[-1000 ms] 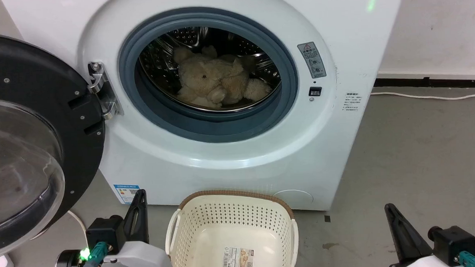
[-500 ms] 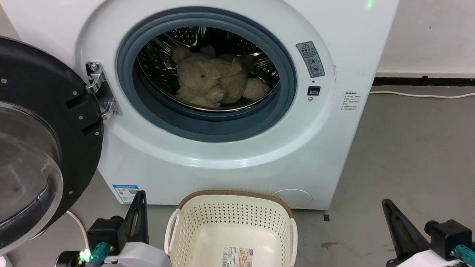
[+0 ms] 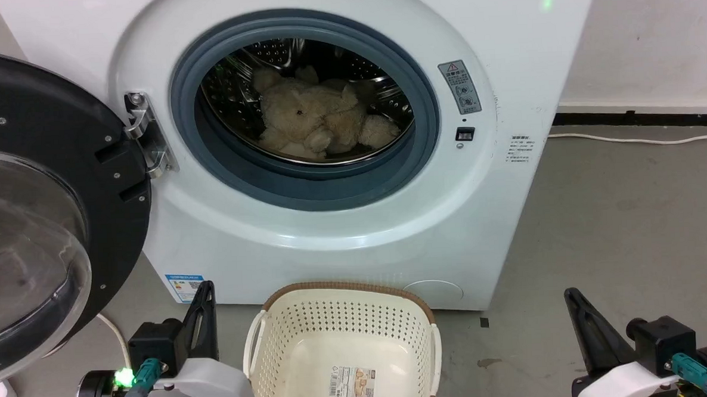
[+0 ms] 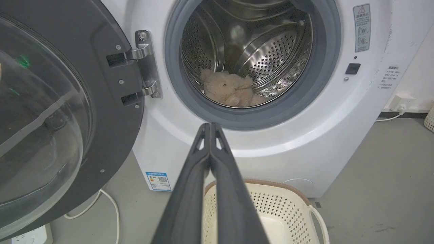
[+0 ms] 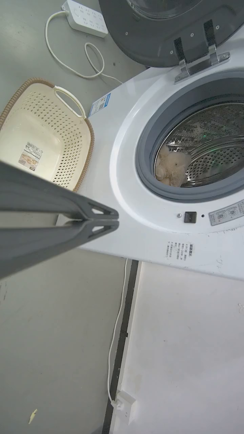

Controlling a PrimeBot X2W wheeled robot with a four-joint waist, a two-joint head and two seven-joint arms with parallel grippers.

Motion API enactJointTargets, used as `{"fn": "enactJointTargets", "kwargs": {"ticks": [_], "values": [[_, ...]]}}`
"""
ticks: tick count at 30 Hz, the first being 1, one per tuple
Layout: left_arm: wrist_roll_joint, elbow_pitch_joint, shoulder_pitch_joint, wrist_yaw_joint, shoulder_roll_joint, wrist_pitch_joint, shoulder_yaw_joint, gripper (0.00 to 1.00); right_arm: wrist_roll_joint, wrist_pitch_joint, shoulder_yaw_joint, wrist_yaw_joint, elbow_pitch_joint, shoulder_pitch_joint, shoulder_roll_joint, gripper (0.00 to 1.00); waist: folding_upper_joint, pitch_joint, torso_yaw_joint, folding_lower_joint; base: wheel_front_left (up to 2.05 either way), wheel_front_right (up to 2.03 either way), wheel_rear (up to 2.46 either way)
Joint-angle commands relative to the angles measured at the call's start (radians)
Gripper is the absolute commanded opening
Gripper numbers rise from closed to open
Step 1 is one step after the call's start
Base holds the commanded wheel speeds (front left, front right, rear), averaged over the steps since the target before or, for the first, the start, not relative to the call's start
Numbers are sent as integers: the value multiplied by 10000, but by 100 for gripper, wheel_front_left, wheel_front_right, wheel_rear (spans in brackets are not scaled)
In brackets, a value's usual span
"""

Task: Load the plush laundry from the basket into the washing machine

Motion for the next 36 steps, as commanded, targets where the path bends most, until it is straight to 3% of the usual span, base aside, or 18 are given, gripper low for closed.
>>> {"fn": "enactJointTargets", "kwargs": {"ticks": [1,36], "values": [[123,-65,137,-44,-76,23,52,0,-52,39,28,-6,-79,-169,-2,0,0,1,-2,0,0,0,0],[921,-407,229,-342,-469,358,557,0,-358,595,154,-7,-331,-505,-2,0,0,50,-89,0,0,0,0]]}}
